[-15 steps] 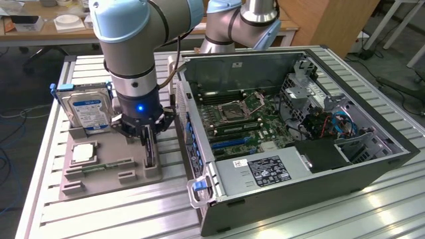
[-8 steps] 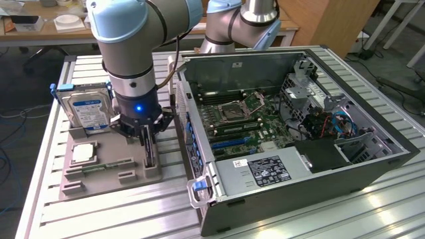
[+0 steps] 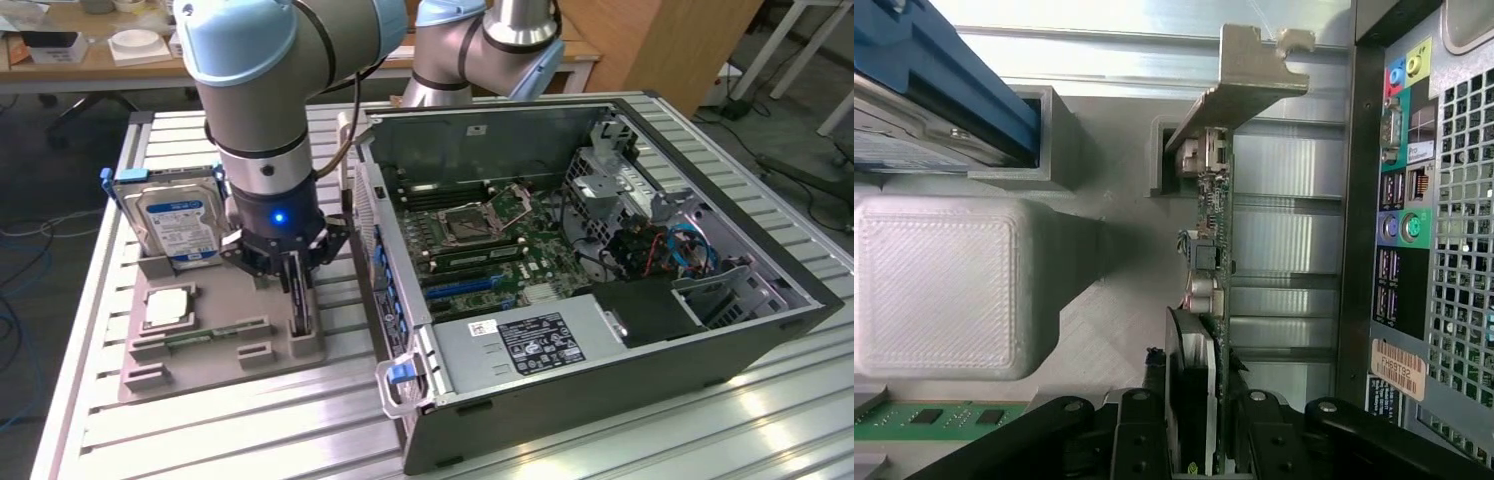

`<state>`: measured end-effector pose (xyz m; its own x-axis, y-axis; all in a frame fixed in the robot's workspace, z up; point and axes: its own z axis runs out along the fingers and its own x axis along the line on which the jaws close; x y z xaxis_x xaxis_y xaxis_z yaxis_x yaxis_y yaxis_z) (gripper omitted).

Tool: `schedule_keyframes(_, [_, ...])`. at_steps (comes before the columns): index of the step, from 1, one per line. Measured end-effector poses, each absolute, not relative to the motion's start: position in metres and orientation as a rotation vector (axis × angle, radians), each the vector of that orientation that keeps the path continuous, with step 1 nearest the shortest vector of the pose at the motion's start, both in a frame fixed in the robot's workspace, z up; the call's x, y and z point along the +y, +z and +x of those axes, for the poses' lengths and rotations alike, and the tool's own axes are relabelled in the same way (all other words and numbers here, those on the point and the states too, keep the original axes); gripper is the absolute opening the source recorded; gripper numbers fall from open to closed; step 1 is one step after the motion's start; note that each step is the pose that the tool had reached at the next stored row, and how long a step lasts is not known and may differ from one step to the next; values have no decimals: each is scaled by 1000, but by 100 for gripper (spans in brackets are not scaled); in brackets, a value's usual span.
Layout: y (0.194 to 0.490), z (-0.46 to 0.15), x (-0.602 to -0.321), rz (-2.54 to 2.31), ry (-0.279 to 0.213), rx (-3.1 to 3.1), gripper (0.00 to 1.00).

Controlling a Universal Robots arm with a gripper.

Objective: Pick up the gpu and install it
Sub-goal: 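Pick up the gpu and move the gpu toward the slot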

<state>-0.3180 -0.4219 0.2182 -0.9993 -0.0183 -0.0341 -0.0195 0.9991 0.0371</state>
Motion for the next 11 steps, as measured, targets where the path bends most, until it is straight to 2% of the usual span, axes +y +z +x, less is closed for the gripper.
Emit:
schedule_keyframes(5, [218, -318, -422, -30, 58, 3107, 33])
schedule_keyframes(7, [218, -318, -422, -29, 58, 3107, 32])
schedule_keyframes(8, [218, -318, -422, -29, 58, 3107, 27])
schedule_keyframes(11, [218, -318, -422, -29, 58, 3107, 27])
